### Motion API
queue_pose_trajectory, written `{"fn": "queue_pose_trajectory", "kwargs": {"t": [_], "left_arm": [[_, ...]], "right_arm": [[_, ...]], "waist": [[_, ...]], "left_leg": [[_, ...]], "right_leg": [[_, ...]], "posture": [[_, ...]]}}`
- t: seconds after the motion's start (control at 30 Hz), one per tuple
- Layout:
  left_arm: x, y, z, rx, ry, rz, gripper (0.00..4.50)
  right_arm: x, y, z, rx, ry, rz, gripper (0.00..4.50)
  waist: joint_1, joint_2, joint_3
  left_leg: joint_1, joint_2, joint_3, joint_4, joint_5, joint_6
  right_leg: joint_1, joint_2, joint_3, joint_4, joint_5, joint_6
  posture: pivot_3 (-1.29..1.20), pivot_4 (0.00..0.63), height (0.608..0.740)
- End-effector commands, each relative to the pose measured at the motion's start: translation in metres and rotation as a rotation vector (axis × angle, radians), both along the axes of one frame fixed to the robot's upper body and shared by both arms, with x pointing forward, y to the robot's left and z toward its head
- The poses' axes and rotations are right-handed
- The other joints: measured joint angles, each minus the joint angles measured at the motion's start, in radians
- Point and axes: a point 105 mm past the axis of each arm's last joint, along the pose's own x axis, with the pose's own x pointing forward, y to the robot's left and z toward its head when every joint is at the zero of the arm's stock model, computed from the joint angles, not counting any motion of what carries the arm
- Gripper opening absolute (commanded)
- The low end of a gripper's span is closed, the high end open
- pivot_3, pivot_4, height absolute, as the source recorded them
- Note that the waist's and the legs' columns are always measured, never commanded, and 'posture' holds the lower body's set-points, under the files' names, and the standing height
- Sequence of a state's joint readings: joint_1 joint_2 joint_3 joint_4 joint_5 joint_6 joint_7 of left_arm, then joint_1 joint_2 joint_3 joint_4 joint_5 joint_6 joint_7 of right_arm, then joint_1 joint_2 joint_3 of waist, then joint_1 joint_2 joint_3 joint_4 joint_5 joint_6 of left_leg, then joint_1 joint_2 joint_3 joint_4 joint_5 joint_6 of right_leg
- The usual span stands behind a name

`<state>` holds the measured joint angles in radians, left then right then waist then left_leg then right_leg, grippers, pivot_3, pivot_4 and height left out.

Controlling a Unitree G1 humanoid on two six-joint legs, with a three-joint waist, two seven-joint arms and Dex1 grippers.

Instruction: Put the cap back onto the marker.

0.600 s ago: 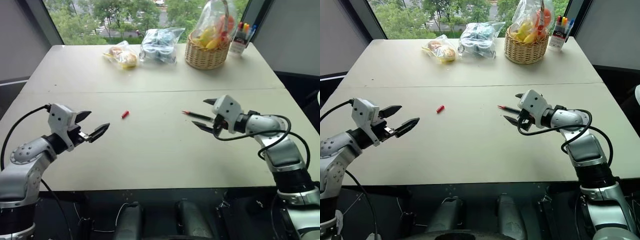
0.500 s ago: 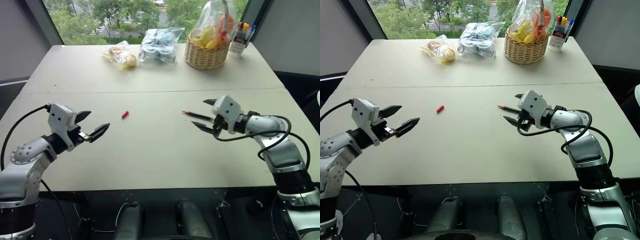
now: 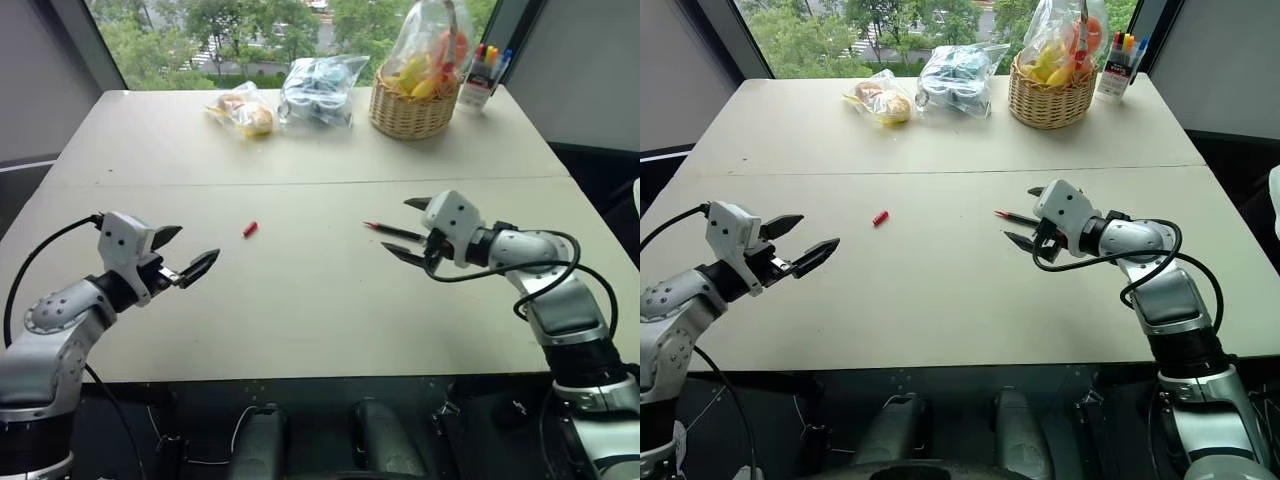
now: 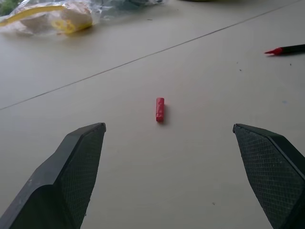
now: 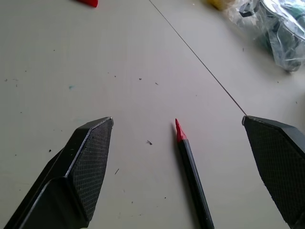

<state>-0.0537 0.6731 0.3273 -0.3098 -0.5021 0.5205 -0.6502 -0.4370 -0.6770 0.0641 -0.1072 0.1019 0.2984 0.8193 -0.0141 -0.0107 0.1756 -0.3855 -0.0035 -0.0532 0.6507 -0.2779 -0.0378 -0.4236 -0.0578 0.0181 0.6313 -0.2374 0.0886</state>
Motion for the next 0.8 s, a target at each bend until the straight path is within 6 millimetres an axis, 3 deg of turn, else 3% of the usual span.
{"fn": "queue_pose_trajectory", "kwargs": {"t": [0.03, 0.53, 0.8], "left_arm": [[-0.001, -0.002, 0.011, 0.014, -0.043, -0.004, 4.47], [0.004, -0.002, 0.008, 0.012, -0.025, 0.004, 4.47], [0.042, -0.014, -0.016, -0.02, 0.016, -0.049, 4.47]], "right_arm": [[-0.001, 0.006, 0.013, 0.02, -0.046, 0.02, 4.47], [-0.005, 0.007, 0.008, 0.031, -0.028, 0.011, 4.47], [-0.007, 0.01, 0.004, 0.039, -0.027, -0.003, 4.47]], "waist": [[0.0, 0.0, 0.0], [0.0, 0.0, 0.0], [0.004, 0.0, 0.0]], "left_leg": [[0.0, 0.0, 0.0, 0.0, 0.0, 0.0], [0.0, 0.0, 0.0, 0.0, 0.0, 0.0], [0.0, 0.0, 0.0, 0.002, 0.0, 0.0]], "right_leg": [[0.0, 0.0, 0.0, 0.0, 0.0, 0.0], [0.0, 0.0, 0.0, 0.0, 0.0, 0.0], [0.001, 0.0, 0.0, 0.001, 0.0, 0.0]], "posture": [[0.0, 0.15, 0.74], [0.0, 0.15, 0.74], [0.0, 0.15, 0.74]]}}
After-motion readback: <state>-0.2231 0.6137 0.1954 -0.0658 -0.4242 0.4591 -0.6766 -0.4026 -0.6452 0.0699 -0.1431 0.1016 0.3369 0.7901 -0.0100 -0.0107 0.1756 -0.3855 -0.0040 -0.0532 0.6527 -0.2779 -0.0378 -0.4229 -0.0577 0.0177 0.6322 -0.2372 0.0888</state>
